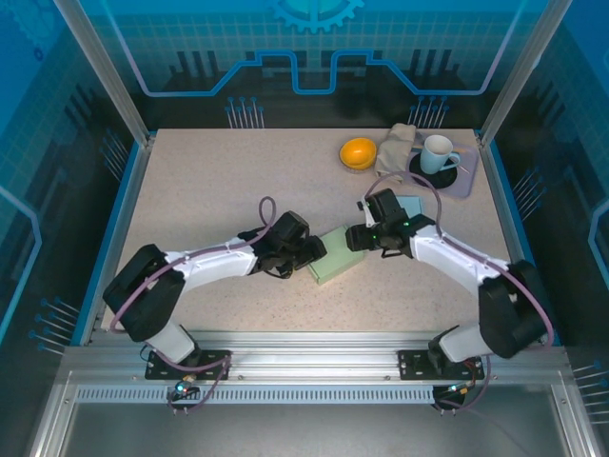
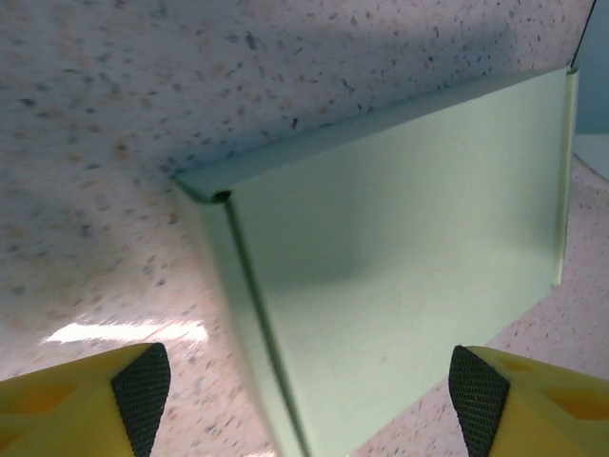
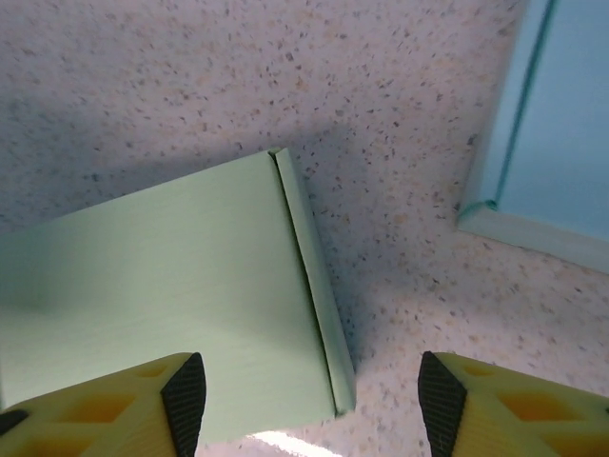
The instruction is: Fold the paper box
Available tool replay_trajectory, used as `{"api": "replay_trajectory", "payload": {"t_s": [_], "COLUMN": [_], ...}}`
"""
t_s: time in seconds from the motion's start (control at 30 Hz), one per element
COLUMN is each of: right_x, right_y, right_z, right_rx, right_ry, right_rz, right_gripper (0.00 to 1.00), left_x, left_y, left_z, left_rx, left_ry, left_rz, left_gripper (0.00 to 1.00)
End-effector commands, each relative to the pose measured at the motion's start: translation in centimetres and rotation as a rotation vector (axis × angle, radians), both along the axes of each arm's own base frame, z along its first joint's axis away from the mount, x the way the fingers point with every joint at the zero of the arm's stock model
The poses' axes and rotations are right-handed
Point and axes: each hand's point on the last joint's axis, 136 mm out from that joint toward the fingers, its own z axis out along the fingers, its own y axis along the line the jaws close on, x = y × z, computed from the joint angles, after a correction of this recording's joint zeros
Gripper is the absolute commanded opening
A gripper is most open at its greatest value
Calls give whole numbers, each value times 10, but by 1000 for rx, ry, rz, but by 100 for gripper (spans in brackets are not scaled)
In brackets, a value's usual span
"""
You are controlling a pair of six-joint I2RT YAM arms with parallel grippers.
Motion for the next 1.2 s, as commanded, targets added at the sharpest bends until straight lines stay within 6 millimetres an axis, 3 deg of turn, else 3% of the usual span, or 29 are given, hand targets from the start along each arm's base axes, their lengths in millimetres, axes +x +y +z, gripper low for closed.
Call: {"api": "replay_trajectory", "payload": {"t_s": [0.0,0.17,0.3,0.53,0.73,1.0,1.17], "right_x": [9,10,12,40,70,90,92], "right_y": [14,14,23,42,49,46,44], "right_z": [-9,-34,-40,-31,-38,-29,-11], "right_rx": [20,17,78,158,140,113,114], "right_ry": [29,102,129,119,116,58,2], "right_rz": [78,30,-10,-62,-118,-151,-133], "right_gripper": [62,59,54,47,47,52,57], "left_x": [14,24,43,101,142,165,178], "left_y": [-19,-24,-27,-2,-7,-5,12], "left_z": [0,-7,-10,-10,-7,-5,15], "left_rx": [-75,-53,-13,53,72,67,81], "left_ry": [-1,-5,-7,-37,-95,-113,-169], "left_rz": [28,26,10,11,-64,-58,-42], "left_gripper": [77,65,61,59,60,64,68]}}
